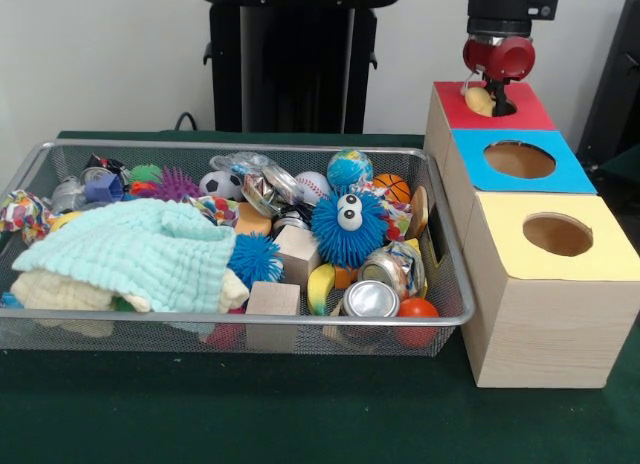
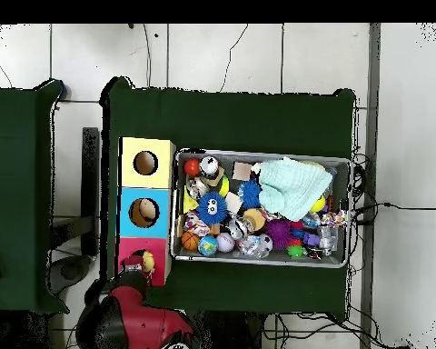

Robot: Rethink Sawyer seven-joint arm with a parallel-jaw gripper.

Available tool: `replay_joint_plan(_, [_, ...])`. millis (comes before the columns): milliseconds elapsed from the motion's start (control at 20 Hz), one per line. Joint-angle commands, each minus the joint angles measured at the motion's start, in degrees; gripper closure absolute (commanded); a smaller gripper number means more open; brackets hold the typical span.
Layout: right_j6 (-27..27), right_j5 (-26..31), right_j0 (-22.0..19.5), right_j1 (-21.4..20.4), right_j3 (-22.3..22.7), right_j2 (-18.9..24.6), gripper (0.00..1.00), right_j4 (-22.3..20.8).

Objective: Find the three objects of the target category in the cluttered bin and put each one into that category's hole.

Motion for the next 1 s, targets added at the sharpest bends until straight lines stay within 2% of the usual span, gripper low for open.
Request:
replay_joint_plan(50, [13.44,5.06,-0.05,4.14,6.69,6.71,0.0,3.28])
replay_joint_plan(550, [12.69,3.95,-1.39,4.6,7.26,7.43,0.0,3.54])
replay_joint_plan(1000, [12.81,4.48,-1.96,3.28,8.2,7.95,0.0,3.62])
